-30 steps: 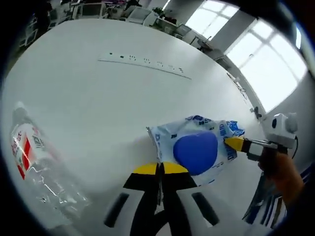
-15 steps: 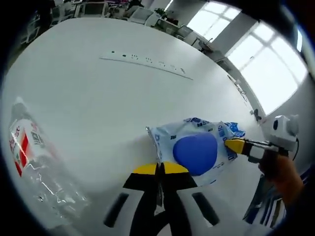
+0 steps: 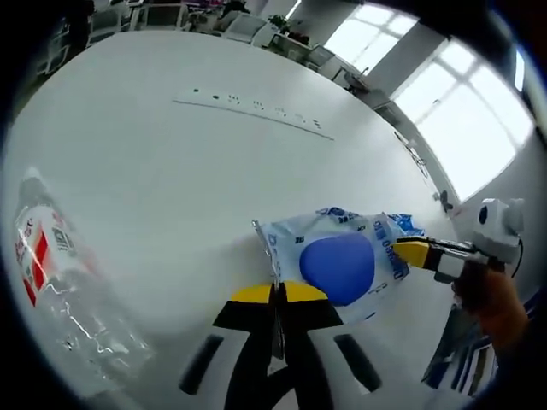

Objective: Arrange the tabletop items into an orderly group along one side of the table until the central work area is clear of visible clutter.

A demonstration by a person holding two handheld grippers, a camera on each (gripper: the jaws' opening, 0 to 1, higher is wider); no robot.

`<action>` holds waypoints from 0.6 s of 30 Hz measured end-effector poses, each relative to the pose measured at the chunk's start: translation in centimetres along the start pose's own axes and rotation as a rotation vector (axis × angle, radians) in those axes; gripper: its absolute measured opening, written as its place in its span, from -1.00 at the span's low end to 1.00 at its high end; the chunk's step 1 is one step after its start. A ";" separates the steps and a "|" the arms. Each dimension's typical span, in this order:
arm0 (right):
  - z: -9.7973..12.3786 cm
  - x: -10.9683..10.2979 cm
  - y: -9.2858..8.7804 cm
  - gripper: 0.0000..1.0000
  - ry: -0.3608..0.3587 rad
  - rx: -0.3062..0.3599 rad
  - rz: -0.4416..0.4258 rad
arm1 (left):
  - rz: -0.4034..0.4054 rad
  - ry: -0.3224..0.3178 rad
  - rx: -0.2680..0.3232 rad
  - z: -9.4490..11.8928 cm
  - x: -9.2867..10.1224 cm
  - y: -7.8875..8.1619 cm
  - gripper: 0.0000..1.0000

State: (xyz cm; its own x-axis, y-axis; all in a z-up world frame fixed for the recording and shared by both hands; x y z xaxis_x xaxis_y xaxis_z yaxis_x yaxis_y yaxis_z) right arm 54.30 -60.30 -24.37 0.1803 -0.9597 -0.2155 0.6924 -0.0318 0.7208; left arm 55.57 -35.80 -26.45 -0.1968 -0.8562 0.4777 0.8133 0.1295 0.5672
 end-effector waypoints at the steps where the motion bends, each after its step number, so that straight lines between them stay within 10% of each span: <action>1: 0.0 0.0 0.1 -0.68 0.001 0.003 0.002 | -0.002 0.000 0.000 0.0 0.0 0.0 -1.00; 18: 0.6 -0.6 0.5 -0.67 0.017 0.019 0.030 | -0.054 -0.003 -0.001 0.2 0.1 -0.1 -0.98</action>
State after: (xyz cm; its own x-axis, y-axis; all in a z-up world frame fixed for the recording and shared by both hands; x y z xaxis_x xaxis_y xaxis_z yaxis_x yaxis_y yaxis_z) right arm 54.16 -59.93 -23.49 0.2128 -0.9554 -0.2046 0.6731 -0.0084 0.7395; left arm 55.34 -35.81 -26.38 -0.2421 -0.8607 0.4480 0.8017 0.0826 0.5920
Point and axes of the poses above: the point that each gripper's makers call its tool centre point, and the gripper's own axes: z roughly backward along the fingers, x roughly to its right, y roughly out of its top, the point moved 9 cm from there along z, roughly backward along the fingers, and after that the axes turned 7 degrees about x, right-handed, at the moved point
